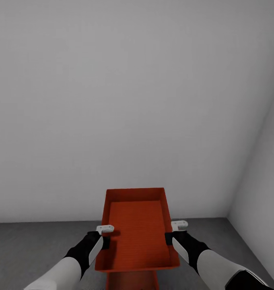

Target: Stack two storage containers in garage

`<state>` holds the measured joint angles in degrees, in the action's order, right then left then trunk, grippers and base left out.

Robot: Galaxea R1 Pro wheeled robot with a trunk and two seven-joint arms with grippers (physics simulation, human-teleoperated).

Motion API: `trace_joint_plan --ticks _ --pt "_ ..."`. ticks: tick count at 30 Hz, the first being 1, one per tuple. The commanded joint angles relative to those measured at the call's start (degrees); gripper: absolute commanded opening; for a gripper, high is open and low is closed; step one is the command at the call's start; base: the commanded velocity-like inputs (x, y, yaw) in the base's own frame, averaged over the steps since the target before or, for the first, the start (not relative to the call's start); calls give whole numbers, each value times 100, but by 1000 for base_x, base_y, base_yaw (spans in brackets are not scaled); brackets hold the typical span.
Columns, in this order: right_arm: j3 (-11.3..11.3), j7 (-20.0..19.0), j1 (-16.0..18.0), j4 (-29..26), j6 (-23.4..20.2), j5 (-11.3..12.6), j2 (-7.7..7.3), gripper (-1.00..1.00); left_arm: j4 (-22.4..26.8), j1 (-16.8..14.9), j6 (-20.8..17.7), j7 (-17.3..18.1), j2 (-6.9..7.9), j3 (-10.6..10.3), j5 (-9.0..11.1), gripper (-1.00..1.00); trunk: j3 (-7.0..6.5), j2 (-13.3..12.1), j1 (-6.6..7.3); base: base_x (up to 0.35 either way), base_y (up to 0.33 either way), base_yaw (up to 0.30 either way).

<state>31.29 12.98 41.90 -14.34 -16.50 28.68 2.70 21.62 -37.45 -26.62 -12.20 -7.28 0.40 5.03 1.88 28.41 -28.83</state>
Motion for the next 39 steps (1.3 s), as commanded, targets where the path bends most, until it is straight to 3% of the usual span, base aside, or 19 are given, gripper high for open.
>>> trace_joint_plan --ticks 1,39 --pt "18 47 11 -25 142 -64 -6 -100 -71 1 -53 -63 299 -27 -91 -100 21 13 -3 0 0 0" --pt "18 47 11 -25 142 -64 -6 -100 -71 1 -52 -65 306 -23 -90 -100 373 13 -3 0 0 0"
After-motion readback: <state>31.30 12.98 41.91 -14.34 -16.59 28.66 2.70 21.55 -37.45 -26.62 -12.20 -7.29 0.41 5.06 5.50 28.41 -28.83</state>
